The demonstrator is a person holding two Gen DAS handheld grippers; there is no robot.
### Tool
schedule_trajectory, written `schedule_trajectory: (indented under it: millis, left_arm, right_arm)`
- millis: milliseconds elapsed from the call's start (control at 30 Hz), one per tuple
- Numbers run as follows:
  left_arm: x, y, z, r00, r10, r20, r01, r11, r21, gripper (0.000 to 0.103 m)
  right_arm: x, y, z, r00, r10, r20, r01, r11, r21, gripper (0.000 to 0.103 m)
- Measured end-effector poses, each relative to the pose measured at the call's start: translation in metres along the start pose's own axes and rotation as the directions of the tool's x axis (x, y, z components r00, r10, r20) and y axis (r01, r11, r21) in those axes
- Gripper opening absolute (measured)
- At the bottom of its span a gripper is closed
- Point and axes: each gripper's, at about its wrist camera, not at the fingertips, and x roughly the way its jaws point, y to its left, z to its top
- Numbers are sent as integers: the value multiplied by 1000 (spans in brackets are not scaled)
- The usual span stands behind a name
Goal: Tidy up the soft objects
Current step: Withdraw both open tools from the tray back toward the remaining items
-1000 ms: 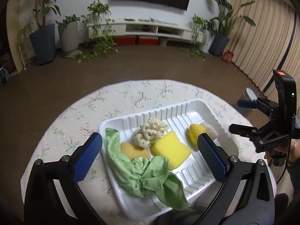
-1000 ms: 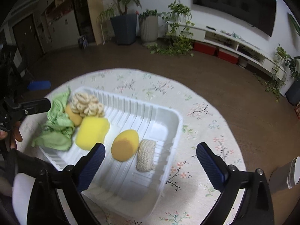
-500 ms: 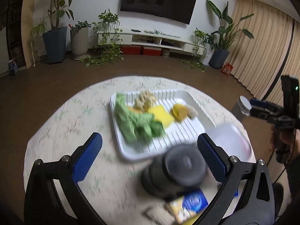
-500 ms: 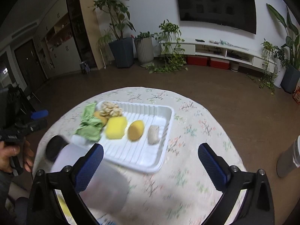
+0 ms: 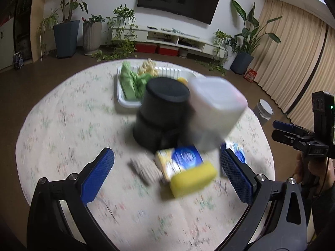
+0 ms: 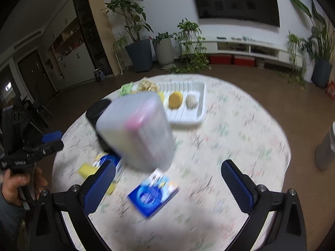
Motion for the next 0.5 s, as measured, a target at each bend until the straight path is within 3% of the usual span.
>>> schedule_trajectory:
  millis: [167, 267, 500]
  left_arm:
    - [2, -16, -33, 1000, 1, -18, -1, 1000, -12, 103]
    - [9, -25, -48, 999, 45, -29, -46, 999, -3, 103]
    - [15, -42, -61, 999, 50, -4, -50, 998, -44, 103]
  right_arm:
    - [6, 11, -36, 1000, -4, -31, 5, 999, 53, 103]
    - [14, 19, -54, 998, -20, -53, 23, 998, 65, 103]
    - [24, 33, -74, 993, -92, -69, 94, 995, 32, 103]
